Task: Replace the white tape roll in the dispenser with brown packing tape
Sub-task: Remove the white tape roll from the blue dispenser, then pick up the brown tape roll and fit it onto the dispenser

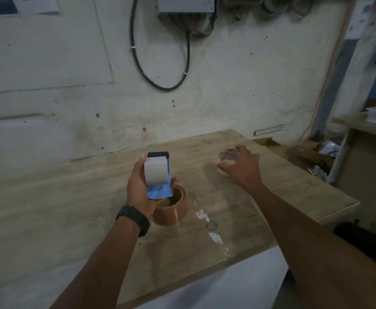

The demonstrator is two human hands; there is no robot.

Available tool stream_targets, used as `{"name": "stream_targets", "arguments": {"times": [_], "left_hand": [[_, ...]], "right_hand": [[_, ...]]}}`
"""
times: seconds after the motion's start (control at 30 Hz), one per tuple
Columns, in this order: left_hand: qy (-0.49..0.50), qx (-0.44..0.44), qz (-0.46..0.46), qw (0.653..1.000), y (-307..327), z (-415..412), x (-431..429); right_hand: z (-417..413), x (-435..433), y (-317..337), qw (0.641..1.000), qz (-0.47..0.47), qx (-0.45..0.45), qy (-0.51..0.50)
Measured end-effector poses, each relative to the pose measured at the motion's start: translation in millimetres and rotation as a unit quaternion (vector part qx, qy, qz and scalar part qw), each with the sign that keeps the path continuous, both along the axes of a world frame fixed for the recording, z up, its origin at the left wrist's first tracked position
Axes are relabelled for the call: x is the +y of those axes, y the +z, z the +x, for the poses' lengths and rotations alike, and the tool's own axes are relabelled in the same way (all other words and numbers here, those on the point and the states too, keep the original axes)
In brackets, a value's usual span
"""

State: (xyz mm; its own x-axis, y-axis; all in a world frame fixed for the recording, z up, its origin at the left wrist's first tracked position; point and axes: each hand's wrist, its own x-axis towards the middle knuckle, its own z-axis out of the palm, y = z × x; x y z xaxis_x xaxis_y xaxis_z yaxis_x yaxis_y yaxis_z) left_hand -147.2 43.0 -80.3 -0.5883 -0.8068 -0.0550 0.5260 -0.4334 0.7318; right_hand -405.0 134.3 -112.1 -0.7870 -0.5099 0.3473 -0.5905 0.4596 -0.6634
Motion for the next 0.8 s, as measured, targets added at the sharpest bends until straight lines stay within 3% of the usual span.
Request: {"name": "stream_targets", "arguments": {"times": [0.33,0.5,0.63,0.73,0.8], "left_hand": [[0.007,-0.025,-0.018,0.999,-5.5,-2.4,-4.5],[0.003,-0.028,-0.011,1.0,-5.2,-2.4,-6.3],[0.0,-0.028,-0.015,1.0,-4.7,-1.7,-5.4],[0.0,-0.012,-0.013,1.0,-3.4,-0.1,-2.9],[0.001,0.004,-0.01,1.0,-1.4,4.1,-1.7]], "right_hand": [[-31.8,-19.0,6.3,0.999,0.053,-0.002,-0.013],[-44.2,-19.3,2.0,0.998,0.047,-0.004,0.05],[-39.1,-13.1,1.8,0.993,0.093,0.07,0.021],[-14.3,-11.3,9.7,0.993,-0.018,0.113,-0.01],[17.0,-10.5,20.4,0.988,-0.105,0.071,0.092]]}}
